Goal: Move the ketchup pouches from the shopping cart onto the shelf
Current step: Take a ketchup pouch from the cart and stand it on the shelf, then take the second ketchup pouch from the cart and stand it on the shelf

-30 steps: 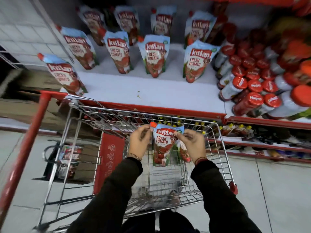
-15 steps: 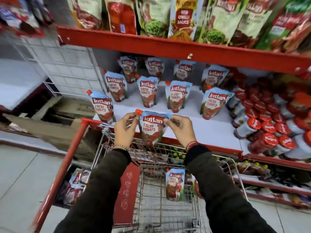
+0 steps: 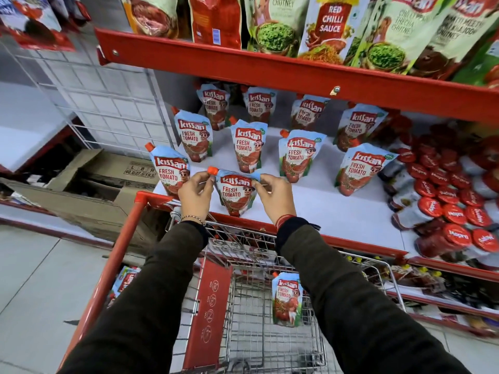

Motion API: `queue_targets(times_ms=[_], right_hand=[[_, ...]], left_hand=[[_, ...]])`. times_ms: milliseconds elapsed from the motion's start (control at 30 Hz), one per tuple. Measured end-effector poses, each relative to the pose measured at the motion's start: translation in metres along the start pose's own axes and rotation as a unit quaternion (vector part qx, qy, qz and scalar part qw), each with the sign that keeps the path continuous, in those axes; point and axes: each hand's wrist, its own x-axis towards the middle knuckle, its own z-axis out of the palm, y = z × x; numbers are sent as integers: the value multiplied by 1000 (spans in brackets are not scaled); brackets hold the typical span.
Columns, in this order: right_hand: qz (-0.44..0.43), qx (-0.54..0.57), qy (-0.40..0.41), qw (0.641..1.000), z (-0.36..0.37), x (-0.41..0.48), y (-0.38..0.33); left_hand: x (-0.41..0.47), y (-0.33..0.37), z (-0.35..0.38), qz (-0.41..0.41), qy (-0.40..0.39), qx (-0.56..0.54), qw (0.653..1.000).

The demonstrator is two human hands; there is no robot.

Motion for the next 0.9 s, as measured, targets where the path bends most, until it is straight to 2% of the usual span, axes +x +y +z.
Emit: queue_targets(times_ms=[133,333,600,767,900], right_hand=[[-6,4,0,1000,1,-1,2],[-2,6,-3,1000,-1,-10,11],[29,29,12,999,-8,-48,43],[59,27,24,998,-17,-90,84],[109,-10,-1,994,-21,-128,132]], left_hand=[[-1,-3,2,2,8,7,1000],[-14,-8,6,11,20,-44,999],[-59,-29,23,7,96,-119,988],[-110,-58,51,16,32,-101,994],[-149,-97,76,-6,-28,-30,999]])
